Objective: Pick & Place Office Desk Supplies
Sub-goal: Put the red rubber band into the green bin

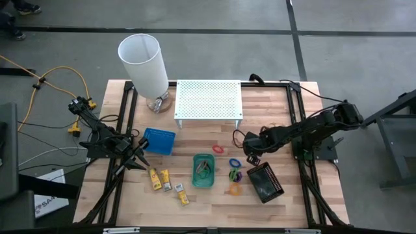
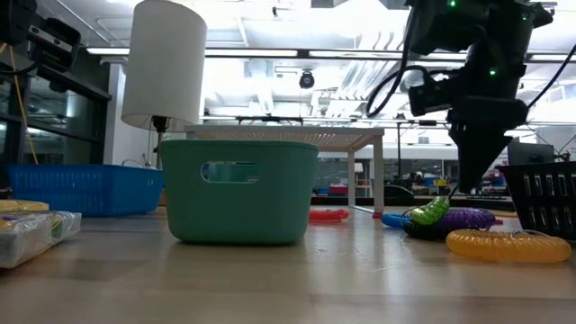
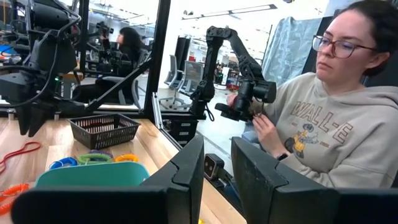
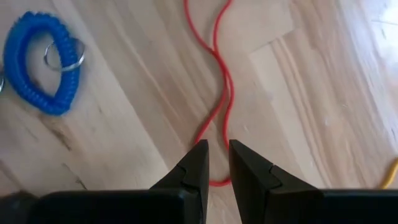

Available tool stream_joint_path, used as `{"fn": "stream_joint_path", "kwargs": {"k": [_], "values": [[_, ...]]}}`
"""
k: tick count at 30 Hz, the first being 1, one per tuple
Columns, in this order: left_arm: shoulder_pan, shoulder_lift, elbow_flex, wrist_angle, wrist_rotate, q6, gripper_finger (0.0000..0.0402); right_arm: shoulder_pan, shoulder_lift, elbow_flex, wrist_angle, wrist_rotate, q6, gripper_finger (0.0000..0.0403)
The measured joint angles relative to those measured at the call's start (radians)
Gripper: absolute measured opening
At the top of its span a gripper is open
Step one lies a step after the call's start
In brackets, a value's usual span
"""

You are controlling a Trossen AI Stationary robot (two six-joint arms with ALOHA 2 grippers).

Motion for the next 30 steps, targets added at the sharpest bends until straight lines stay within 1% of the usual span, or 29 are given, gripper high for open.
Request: {"fn": "stream_joint_path", "kwargs": {"k": [7, 20, 30], "values": [[0.000, 0.000, 0.000, 0.000, 0.000, 0.000, 0.0079, -0.005, 0.000, -0.051, 0.041, -0.031, -0.043, 0.0050], [0.000, 0.000, 0.000, 0.000, 0.000, 0.000, 0.0079, -0.008, 0.000, -0.131, 0.157, -0.027, -0.095, 0.0050], [0.000, 0.000, 0.000, 0.000, 0.000, 0.000, 0.0079, -0.020, 0.000, -0.135, 0.161, -0.027, -0.135, 0.0050]]}}
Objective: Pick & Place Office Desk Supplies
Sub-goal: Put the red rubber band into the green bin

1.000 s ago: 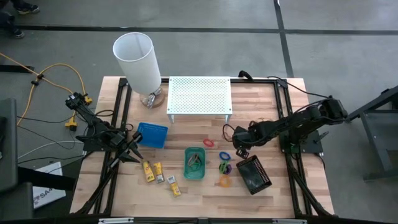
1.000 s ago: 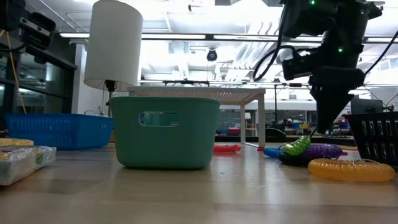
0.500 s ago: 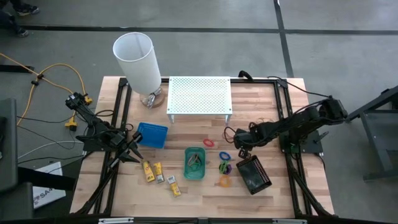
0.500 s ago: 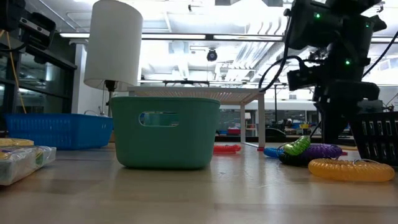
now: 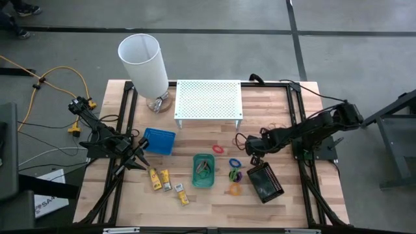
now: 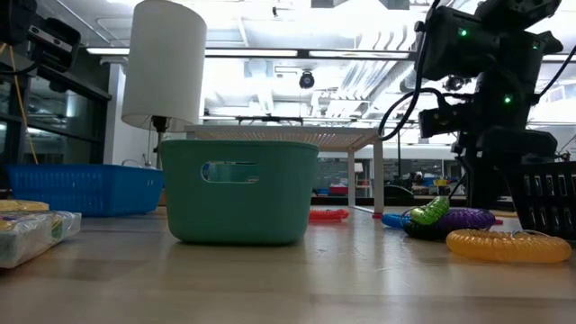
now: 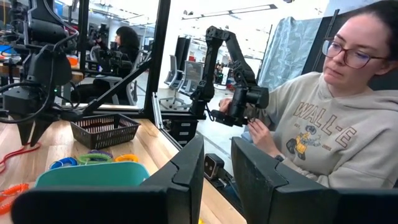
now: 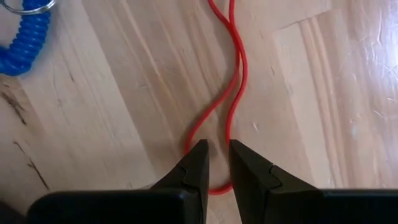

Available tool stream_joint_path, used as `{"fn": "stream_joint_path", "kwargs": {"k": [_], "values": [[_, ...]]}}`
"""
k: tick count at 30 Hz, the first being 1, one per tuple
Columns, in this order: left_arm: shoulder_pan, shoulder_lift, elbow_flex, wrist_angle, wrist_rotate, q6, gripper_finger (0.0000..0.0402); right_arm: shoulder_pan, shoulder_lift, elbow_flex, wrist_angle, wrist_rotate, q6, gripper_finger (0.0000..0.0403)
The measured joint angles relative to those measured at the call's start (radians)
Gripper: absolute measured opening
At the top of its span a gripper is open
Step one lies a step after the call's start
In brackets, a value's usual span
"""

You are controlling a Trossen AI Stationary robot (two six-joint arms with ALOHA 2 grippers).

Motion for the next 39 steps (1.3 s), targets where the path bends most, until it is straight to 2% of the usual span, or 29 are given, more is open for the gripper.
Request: {"fn": "stream_joint_path", "kwargs": {"k": [12, 36, 39], "values": [[0.000, 0.000, 0.000, 0.000, 0.000, 0.000, 0.0079, -0.098, 0.000, 0.000, 0.047, -0.107, -0.098, 0.0050], [0.000, 0.000, 0.000, 0.000, 0.000, 0.000, 0.0079, -0.097, 0.057, 0.002, 0.070, -0.108, -0.096, 0.0050], [0.000, 0.000, 0.000, 0.000, 0.000, 0.000, 0.0079, -0.098, 0.057, 0.002, 0.070, -0.107, -0.092, 0.0038]]}}
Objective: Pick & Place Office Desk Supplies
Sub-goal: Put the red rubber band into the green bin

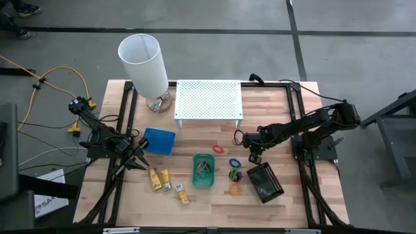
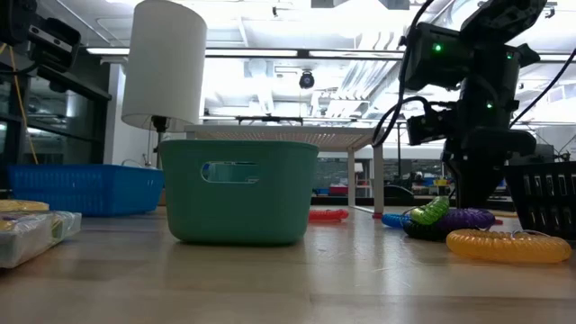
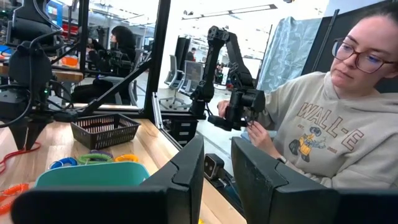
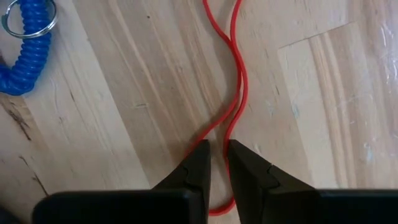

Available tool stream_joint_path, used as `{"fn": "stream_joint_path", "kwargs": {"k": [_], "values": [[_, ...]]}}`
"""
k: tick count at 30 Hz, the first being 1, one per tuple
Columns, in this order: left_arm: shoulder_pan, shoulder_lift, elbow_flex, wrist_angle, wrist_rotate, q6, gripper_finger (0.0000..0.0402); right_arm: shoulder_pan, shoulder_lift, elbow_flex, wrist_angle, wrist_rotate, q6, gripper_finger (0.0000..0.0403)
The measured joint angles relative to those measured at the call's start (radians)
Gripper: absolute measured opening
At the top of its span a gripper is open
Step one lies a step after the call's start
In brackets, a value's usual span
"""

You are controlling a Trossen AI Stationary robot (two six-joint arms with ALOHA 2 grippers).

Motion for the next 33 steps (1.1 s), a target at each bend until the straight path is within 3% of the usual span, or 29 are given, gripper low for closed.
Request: {"fn": "stream_joint_path", "kwargs": {"k": [4, 12, 22, 33], "values": [[0.000, 0.000, 0.000, 0.000, 0.000, 0.000, 0.0079, 0.000, 0.001, 0.000, 0.001, -0.001, 0.001, 0.0009], [0.000, 0.000, 0.000, 0.000, 0.000, 0.000, 0.0079, 0.000, -0.017, -0.002, 0.005, 0.002, 0.002, 0.0002], [0.000, 0.000, 0.000, 0.000, 0.000, 0.000, 0.0079, 0.002, -0.163, -0.006, 0.046, 0.013, 0.002, 0.0002], [0.000, 0.000, 0.000, 0.000, 0.000, 0.000, 0.0079, 0.002, -0.281, -0.003, 0.213, -0.012, -0.016, 0.0002]]}}
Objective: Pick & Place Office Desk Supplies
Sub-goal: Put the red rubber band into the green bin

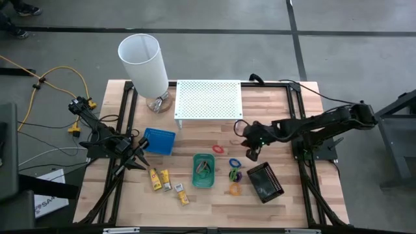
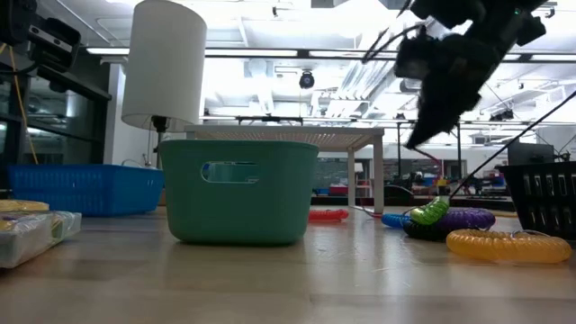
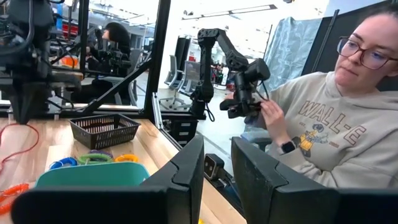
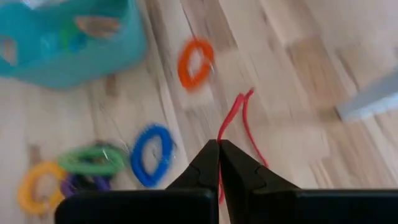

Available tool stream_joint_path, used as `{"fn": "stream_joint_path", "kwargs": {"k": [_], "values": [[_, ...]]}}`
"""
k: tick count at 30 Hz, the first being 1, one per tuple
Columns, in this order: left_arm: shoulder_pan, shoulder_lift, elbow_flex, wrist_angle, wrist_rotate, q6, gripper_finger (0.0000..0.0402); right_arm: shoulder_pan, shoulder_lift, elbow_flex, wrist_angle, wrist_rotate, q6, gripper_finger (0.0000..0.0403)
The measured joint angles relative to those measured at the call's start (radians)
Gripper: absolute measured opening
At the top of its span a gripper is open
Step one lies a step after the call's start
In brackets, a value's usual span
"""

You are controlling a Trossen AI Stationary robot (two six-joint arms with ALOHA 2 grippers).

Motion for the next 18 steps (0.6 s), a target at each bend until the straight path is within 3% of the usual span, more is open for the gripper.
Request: {"fn": "stream_joint_path", "kwargs": {"k": [18], "values": [[0.000, 0.000, 0.000, 0.000, 0.000, 0.000, 0.0079, 0.000, -0.031, 0.006, 0.318, -0.032, -0.170, 0.0002]]}}
